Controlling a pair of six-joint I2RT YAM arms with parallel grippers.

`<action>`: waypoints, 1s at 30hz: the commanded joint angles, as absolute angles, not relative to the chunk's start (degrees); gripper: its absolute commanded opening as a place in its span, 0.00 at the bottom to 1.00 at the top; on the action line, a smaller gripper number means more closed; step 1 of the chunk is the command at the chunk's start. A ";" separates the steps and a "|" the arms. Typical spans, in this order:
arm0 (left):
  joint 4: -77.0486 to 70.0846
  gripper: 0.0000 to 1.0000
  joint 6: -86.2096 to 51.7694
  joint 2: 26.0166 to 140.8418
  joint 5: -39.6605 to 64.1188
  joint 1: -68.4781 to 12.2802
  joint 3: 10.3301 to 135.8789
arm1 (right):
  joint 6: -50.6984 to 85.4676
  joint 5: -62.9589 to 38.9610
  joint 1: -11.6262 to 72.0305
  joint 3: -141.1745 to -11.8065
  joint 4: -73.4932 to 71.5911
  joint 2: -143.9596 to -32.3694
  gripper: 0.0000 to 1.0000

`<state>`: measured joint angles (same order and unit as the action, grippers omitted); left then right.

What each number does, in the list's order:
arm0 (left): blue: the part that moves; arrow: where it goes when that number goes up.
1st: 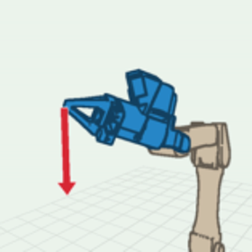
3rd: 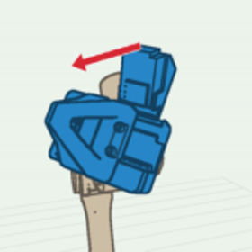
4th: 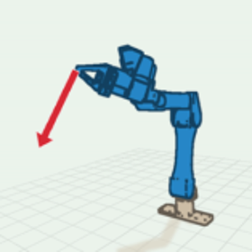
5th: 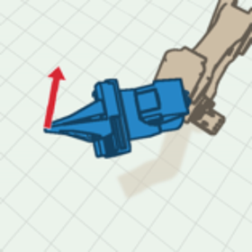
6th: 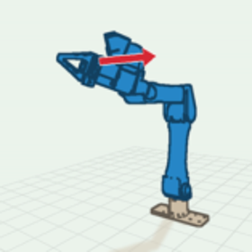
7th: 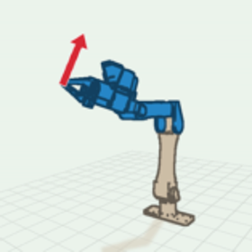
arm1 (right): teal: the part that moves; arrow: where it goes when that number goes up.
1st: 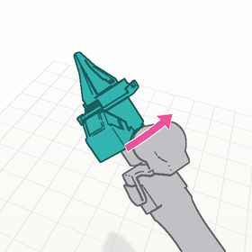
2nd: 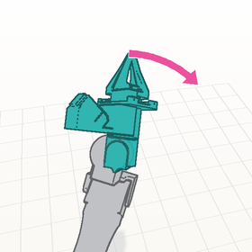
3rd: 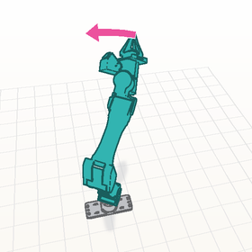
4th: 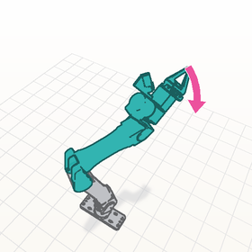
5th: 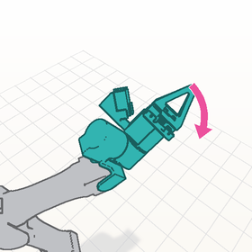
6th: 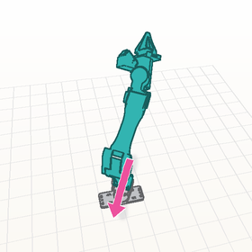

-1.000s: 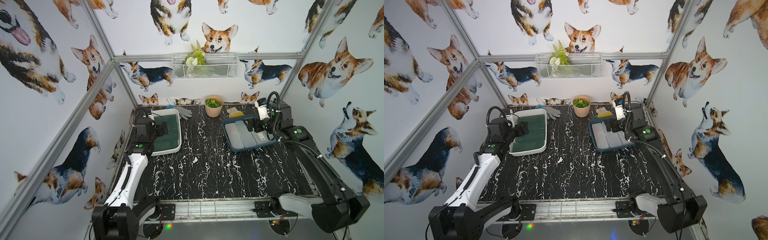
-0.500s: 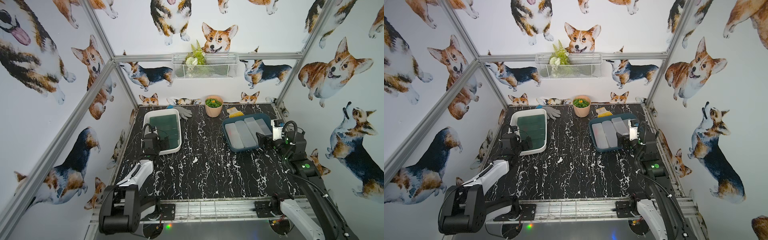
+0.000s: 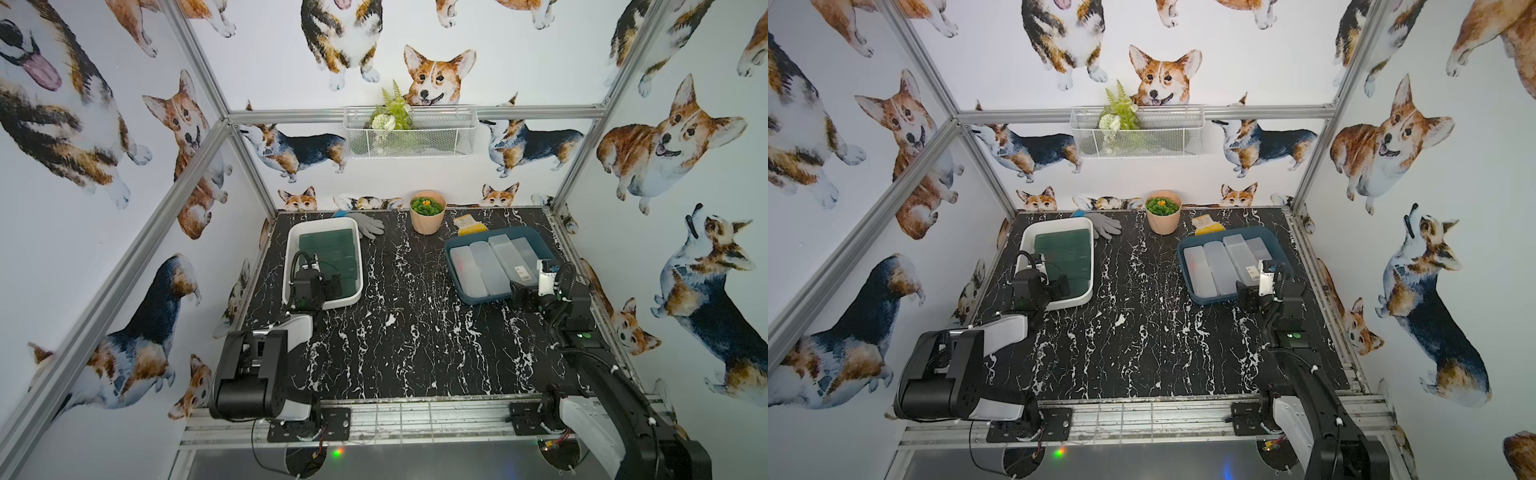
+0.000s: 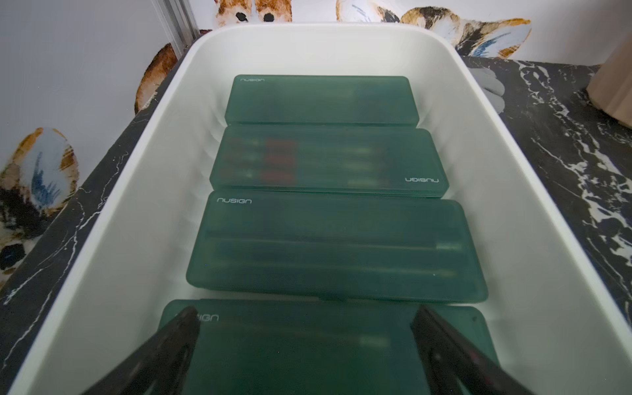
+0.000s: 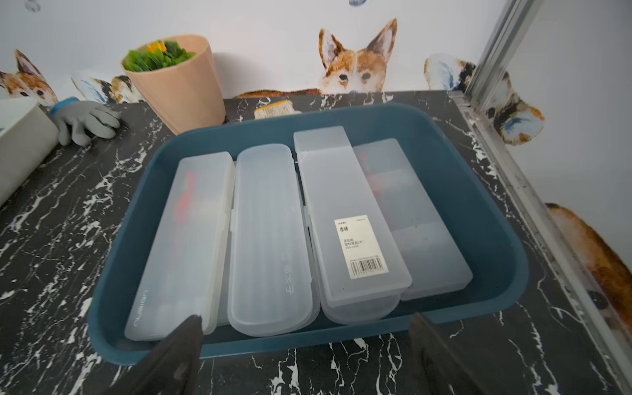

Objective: Place the pencil cases by color into the storage box
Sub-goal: Reset both arms

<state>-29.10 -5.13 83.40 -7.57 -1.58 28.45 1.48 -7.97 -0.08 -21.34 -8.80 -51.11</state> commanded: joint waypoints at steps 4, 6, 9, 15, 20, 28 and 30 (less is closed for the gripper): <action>-37.62 1.00 -3.34 85.94 -9.20 -1.56 28.21 | 1.60 -6.68 -1.05 -20.22 -30.26 -65.37 0.94; -36.38 1.00 -2.93 86.98 -9.79 -1.70 29.33 | 1.88 -6.49 -1.00 -20.33 -33.26 -69.80 0.94; -37.02 1.00 -1.85 87.71 -9.79 -2.55 29.56 | 1.89 -5.46 -1.05 -20.13 -36.78 -73.93 0.94; -39.07 1.00 -1.61 87.45 -10.19 -2.82 28.36 | 2.09 -5.71 -1.05 -19.92 -42.56 -80.71 1.00; -49.66 1.00 -1.59 88.02 -10.86 -3.30 22.69 | 1.58 -4.98 -0.24 -18.31 -45.75 -81.50 1.00; -58.37 1.00 -1.86 89.80 -14.67 -4.02 18.99 | 1.63 -3.43 0.53 -15.07 -50.81 -80.59 1.00; -58.20 1.00 -1.93 89.82 -14.68 -4.04 18.95 | 1.51 -3.36 0.57 -15.30 -50.94 -81.16 1.00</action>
